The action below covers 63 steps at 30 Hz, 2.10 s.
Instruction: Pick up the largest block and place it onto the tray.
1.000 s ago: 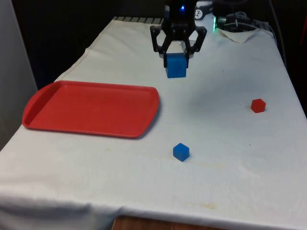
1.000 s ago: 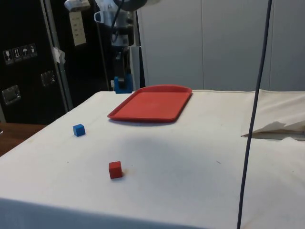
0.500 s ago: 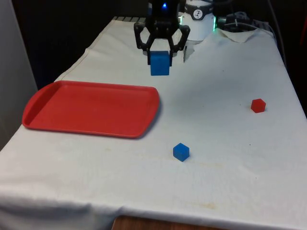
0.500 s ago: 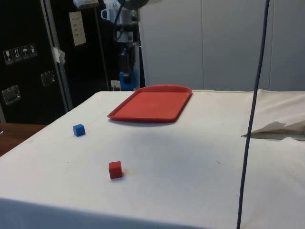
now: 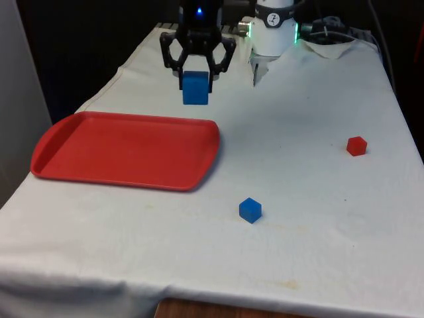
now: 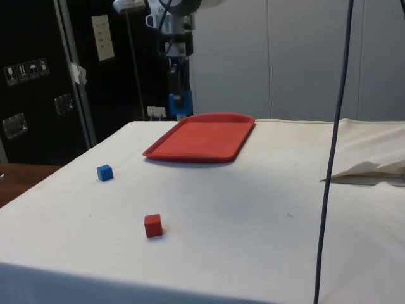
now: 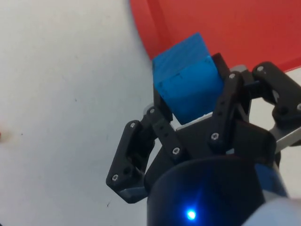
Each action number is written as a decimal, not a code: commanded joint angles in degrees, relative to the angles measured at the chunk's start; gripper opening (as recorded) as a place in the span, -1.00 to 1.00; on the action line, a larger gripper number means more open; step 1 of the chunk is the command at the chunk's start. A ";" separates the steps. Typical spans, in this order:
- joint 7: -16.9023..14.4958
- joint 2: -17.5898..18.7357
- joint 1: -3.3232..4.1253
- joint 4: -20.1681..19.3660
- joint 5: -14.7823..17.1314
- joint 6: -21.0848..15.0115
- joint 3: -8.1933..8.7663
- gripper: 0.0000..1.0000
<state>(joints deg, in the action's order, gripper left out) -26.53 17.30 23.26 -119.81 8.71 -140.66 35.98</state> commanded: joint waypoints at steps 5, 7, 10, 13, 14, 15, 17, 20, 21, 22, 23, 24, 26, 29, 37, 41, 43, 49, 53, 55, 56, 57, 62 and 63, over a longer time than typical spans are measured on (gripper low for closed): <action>-1.55 1.15 -1.09 0.74 1.03 0.17 0.80 -0.99; -1.89 1.55 -1.20 0.92 1.32 0.17 1.26 -0.99; -2.58 2.18 -1.38 1.32 1.83 0.23 1.95 -0.99; -3.09 2.81 -1.60 1.66 2.12 0.29 2.58 -0.99; -3.21 3.04 -1.66 1.78 2.23 0.29 2.75 -0.99; -3.67 3.50 -1.89 2.01 2.58 0.29 3.21 -0.99; -3.95 3.72 -1.95 2.18 2.81 0.29 3.50 -0.99; -4.70 4.53 -2.18 2.52 3.50 0.29 4.13 -0.99; -4.93 4.81 -2.23 2.69 3.72 0.29 4.35 -0.99; -5.16 5.04 -2.23 2.81 3.95 0.29 4.58 -0.99; -5.50 5.39 -2.41 2.92 4.35 0.17 4.64 -0.99; -5.79 5.73 -2.64 3.04 4.70 0.11 4.76 -0.99; -7.10 6.99 -3.15 3.50 6.36 -0.06 4.98 -0.99; -8.19 8.08 -3.38 3.95 7.85 -0.11 5.27 -0.99; -12.72 12.89 -3.32 5.90 14.61 -0.06 7.22 -0.99; -16.10 15.70 -4.76 7.45 19.19 -0.06 7.05 -0.99; -17.88 17.53 -5.10 8.37 21.89 0.11 7.51 -0.99; -21.83 21.14 -5.96 10.26 27.85 0.63 8.14 -0.99; -24.24 23.15 -5.96 11.12 31.46 1.09 8.71 -0.99; -24.64 23.55 -5.90 11.23 32.14 1.20 8.82 -0.99; -25.27 24.18 -5.90 11.40 33.12 1.20 8.94 -0.99; -25.44 24.41 -5.96 11.46 33.46 1.15 8.88 -0.99; -26.64 25.55 -6.19 11.63 35.35 1.15 8.77 -0.99; -26.93 25.78 -6.25 11.63 35.75 1.15 8.82 -0.99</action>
<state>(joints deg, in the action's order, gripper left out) -53.23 43.03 17.70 -108.63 44.29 -139.52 45.38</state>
